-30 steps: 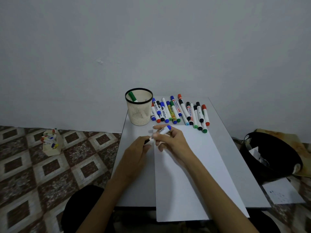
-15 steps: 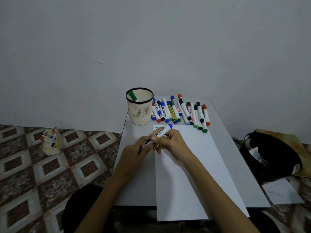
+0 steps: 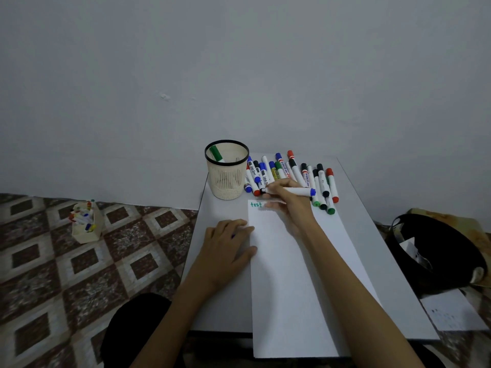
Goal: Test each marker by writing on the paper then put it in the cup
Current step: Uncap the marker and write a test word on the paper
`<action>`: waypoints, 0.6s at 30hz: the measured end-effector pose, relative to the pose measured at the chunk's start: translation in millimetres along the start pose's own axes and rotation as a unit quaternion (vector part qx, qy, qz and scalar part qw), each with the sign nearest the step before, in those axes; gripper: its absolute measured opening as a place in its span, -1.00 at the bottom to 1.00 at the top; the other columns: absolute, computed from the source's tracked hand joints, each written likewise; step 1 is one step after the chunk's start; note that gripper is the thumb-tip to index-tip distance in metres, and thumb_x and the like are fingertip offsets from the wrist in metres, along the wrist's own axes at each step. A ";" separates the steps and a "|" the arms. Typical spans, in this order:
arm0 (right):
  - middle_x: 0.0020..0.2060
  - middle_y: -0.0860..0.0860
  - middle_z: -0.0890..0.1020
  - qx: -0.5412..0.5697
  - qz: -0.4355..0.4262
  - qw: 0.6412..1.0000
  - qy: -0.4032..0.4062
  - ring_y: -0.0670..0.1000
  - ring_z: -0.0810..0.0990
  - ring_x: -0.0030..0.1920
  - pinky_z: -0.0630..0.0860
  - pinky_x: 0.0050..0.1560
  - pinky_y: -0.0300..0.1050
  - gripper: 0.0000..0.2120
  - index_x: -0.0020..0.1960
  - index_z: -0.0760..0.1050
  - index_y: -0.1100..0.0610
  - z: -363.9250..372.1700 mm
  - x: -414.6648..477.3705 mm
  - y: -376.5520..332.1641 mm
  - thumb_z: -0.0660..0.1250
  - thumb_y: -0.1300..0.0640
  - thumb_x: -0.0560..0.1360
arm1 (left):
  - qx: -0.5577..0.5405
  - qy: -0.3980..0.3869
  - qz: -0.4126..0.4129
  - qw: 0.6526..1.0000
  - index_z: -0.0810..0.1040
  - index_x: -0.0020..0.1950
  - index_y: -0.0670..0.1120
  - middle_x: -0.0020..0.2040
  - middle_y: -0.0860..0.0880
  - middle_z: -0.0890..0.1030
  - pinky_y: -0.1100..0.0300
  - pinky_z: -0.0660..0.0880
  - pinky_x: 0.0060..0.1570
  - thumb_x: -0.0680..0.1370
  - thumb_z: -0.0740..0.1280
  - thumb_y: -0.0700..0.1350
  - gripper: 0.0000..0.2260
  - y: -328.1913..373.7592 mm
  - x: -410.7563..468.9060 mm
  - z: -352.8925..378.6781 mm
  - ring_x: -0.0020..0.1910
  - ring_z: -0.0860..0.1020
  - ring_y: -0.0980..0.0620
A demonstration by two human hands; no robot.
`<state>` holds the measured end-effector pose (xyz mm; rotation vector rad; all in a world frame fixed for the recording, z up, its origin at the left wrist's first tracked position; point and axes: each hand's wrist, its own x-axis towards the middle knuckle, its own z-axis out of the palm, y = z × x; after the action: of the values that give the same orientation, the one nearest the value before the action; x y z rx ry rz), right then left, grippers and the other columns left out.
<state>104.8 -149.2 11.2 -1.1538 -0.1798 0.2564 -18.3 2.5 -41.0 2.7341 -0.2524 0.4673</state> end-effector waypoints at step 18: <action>-0.35 0.04 0.48 -0.260 -0.060 0.963 0.036 -0.06 0.50 -0.31 0.50 -0.31 -0.29 -0.74 -0.29 0.38 0.12 16.6 23.5 30.0 0.40 0.37 0.42 | 0.006 -0.010 -0.005 1.000 0.42 0.33 0.01 0.31 0.00 0.43 0.13 0.19 0.14 0.52 0.05 0.22 -0.51 -2.1 1.1 1.0 0.29 0.33 0.00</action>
<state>119.6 -116.4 -9.5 -1.6649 -0.2606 0.0569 -16.5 3.9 -42.1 2.7516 -0.2423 0.4396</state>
